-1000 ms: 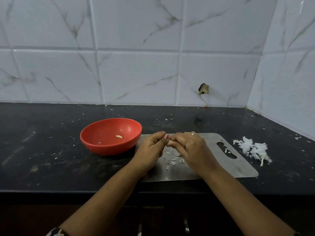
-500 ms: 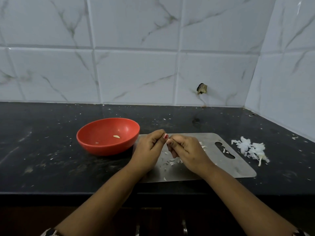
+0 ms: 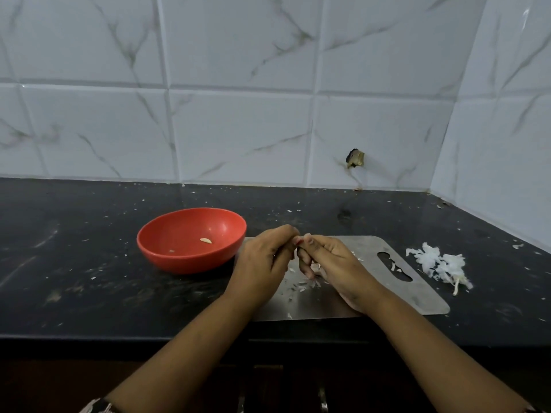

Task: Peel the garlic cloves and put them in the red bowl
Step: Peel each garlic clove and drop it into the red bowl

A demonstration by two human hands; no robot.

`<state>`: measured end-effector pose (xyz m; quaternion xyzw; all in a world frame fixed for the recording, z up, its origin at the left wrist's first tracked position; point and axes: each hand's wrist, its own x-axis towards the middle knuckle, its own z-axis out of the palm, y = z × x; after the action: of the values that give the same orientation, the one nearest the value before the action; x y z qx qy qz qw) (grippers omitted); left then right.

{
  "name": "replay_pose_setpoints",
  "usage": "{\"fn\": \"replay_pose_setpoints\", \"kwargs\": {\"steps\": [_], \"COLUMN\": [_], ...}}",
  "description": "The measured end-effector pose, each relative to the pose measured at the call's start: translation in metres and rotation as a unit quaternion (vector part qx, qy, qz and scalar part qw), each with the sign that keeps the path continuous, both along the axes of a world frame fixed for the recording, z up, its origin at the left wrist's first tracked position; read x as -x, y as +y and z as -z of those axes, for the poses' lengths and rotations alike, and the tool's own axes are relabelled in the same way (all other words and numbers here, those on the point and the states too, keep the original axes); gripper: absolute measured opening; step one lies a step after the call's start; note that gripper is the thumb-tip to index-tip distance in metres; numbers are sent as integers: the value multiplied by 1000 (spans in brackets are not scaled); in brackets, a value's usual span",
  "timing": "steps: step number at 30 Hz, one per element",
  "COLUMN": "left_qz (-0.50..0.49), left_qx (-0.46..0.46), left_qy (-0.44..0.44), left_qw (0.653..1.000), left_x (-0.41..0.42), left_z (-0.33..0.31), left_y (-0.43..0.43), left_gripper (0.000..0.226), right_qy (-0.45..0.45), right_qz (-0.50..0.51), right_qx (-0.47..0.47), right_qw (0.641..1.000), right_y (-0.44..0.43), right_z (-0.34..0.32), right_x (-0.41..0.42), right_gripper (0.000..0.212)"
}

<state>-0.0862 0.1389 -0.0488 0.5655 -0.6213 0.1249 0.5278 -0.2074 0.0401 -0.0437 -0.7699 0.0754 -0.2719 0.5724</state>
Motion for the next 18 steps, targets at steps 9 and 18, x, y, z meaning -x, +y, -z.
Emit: {"fn": "replay_pose_setpoints", "kwargs": {"steps": [9,18], "left_qz": [36,111], "left_qx": [-32,-68], "left_qy": [168,335], "left_qw": [985,933], "left_x": [-1,1], "left_z": [-4,-11], "left_y": [2,5], "left_gripper": [18,27], "right_qy": [-16,-16], "right_qz": [62,75], "right_qx": [86,107], "right_qw": [994,991], "right_y": [-2,-5], "right_z": [3,4], "right_x": [-2,-2], "right_gripper": [34,36]}}
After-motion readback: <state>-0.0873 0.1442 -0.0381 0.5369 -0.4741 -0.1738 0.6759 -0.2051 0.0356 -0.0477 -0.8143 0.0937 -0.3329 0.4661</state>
